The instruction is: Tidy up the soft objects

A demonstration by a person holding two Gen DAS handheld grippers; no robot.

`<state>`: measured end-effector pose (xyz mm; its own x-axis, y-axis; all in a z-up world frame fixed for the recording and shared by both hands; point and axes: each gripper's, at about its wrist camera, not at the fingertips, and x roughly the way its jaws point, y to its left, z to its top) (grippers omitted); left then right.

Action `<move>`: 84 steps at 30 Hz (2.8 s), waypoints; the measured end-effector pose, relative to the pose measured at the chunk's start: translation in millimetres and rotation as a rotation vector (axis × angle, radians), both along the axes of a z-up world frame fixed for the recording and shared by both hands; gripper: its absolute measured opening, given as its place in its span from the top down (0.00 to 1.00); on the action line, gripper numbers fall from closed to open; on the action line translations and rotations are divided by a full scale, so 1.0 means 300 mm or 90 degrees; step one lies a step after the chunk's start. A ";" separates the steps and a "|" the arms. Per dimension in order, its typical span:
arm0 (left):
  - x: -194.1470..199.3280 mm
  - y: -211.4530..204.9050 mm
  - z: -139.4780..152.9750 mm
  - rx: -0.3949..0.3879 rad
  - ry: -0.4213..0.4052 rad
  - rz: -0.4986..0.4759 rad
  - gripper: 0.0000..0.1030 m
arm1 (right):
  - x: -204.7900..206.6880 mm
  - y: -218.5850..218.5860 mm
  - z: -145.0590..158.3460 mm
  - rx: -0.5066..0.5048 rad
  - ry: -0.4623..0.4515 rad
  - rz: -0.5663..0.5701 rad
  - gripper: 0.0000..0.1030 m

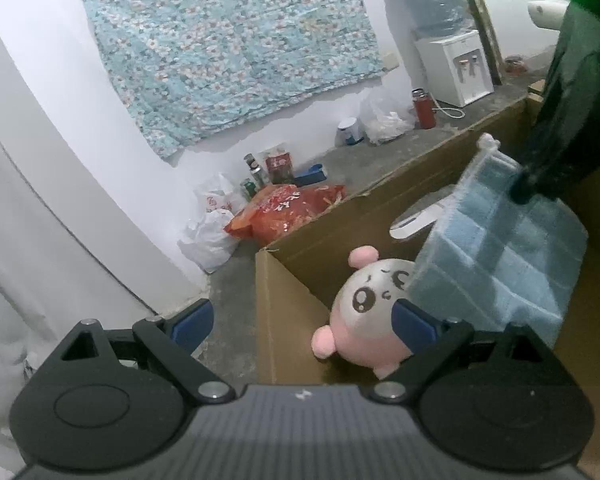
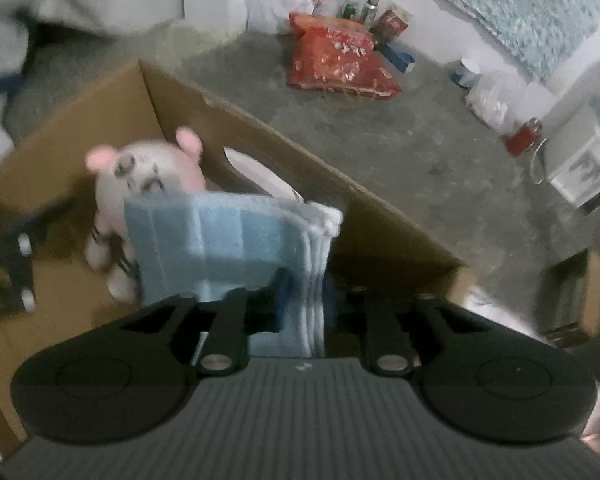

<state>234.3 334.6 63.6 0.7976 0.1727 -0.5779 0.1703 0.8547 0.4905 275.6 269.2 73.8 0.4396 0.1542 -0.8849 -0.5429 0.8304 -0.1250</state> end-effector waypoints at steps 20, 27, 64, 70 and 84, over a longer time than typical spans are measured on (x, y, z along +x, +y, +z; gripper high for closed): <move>0.168 -0.069 -0.083 -0.286 0.129 0.079 0.93 | -0.049 -0.093 0.091 0.084 -0.001 0.016 0.68; 0.195 -0.135 -0.081 -0.252 0.116 0.031 0.96 | -0.041 -0.156 0.101 0.110 -0.002 0.007 0.68; 0.369 -0.383 -0.284 -0.321 0.125 0.186 0.75 | -0.050 -0.444 0.173 0.209 -0.035 -0.063 0.67; 0.324 -0.362 -0.246 -0.277 0.126 0.098 0.87 | -0.047 -0.437 0.150 0.229 -0.020 -0.067 0.67; 0.222 -0.380 -0.202 -0.219 0.154 -0.111 0.20 | -0.047 -0.426 0.177 0.237 -0.027 -0.062 0.68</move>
<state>300.9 220.6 2.9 0.6325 -0.1867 -0.7517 0.4011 0.9092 0.1117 261.6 141.5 126.9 0.5029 0.4178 -0.7567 -0.4604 0.8704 0.1746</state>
